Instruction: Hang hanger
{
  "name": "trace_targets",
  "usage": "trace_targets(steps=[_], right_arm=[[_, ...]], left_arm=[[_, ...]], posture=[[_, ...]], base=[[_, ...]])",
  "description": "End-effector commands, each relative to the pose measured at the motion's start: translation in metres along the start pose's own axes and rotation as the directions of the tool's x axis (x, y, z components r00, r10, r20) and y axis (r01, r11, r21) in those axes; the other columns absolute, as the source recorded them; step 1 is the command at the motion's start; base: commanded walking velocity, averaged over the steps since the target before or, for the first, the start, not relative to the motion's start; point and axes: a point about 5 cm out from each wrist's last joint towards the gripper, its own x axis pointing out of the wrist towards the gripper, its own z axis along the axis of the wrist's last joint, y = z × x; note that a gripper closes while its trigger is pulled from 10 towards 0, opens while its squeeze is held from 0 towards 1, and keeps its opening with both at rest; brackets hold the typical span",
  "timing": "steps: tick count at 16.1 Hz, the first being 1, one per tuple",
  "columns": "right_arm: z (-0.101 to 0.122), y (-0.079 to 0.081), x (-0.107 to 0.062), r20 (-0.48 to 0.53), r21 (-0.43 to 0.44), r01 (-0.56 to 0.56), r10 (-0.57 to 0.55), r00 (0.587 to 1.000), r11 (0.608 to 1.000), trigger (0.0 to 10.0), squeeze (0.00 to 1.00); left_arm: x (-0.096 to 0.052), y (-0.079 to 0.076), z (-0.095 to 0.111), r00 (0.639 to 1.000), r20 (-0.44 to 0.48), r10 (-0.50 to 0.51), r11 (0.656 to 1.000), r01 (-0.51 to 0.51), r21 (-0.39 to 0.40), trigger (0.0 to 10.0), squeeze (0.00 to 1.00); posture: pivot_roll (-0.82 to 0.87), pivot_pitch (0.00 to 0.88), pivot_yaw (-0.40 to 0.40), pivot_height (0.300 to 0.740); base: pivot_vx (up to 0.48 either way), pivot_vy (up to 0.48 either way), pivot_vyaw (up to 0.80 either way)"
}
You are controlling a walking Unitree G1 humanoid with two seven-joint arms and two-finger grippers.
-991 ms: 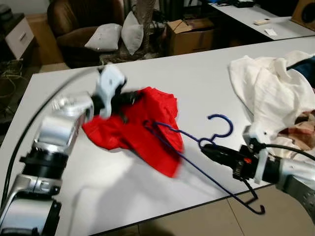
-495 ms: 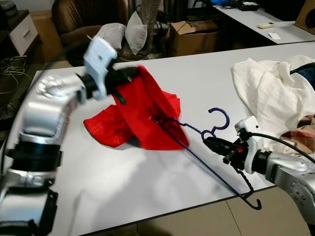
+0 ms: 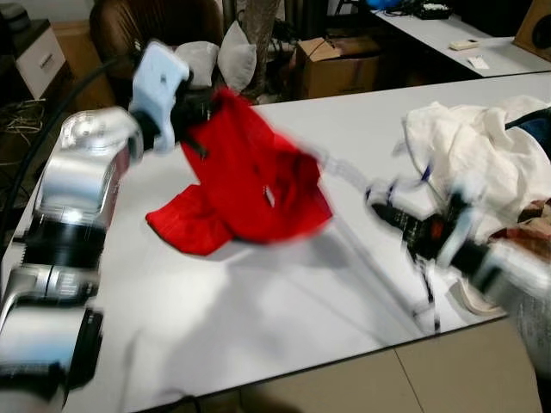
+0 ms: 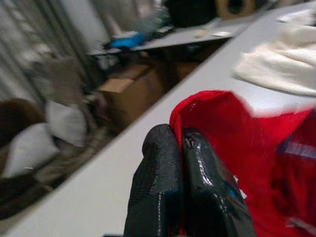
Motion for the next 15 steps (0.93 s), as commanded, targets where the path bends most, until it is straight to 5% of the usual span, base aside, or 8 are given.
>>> trace_targets(steps=[1, 3, 5, 7, 11, 15], right_arm=[[0.013, -0.011, 0.002, 0.076, 0.007, 0.057, -0.058, 0.995, 0.998, 10.0, 0.00], [0.037, -0.018, 0.012, 0.190, 0.022, 0.122, -0.123, 0.974, 0.992, 10.0, 0.00], [0.034, -0.016, 0.012, 0.204, 0.090, 0.114, -0.130, 0.970, 0.989, 10.0, 0.00], [0.001, -0.005, 0.006, 0.063, 0.152, 0.077, -0.087, 0.994, 0.985, 10.0, 0.00], [-0.060, 0.023, -0.012, -0.120, 0.297, 0.076, -0.042, 0.992, 0.952, 10.0, 0.00], [-0.055, 0.041, -0.029, -0.094, 0.330, -0.056, 0.092, 0.991, 0.942, 10.0, 0.00]], left_arm=[[0.002, 0.015, 0.016, 0.995, 0.064, 0.080, 0.996, -0.082, 0.041, 0.0, 0.00], [0.003, 0.028, 0.047, 0.973, 0.197, 0.123, 0.985, -0.145, 0.097, 0.0, 0.00], [-0.001, 0.026, 0.060, 0.961, 0.266, 0.080, 0.991, -0.105, 0.081, 0.0, 0.00], [-0.006, 0.011, 0.041, 0.980, 0.197, -0.008, 0.996, -0.010, 0.090, 0.0, 0.00], [-0.019, -0.066, -0.041, 0.980, -0.039, -0.195, 0.977, 0.190, -0.101, 0.0, 0.00], [-0.013, -0.074, -0.042, 0.990, -0.056, -0.126, 0.974, 0.113, -0.196, 0.0, 0.00]], posture=[[-0.11, 0.000, 0.068, 0.740], [-0.10, 0.000, 0.066, 0.740], [-0.09, 0.000, 0.060, 0.740], [-0.09, 0.000, 0.060, 0.740], [-0.08, 0.000, 0.063, 0.740], [-0.09, 0.000, 0.073, 0.740]], base=[[0.000, 0.000, 0.00], [0.000, 0.000, 0.00], [0.000, 0.000, 0.00], [0.000, 0.000, 0.00], [0.000, 0.000, 0.00], [0.000, 0.000, 0.00]])
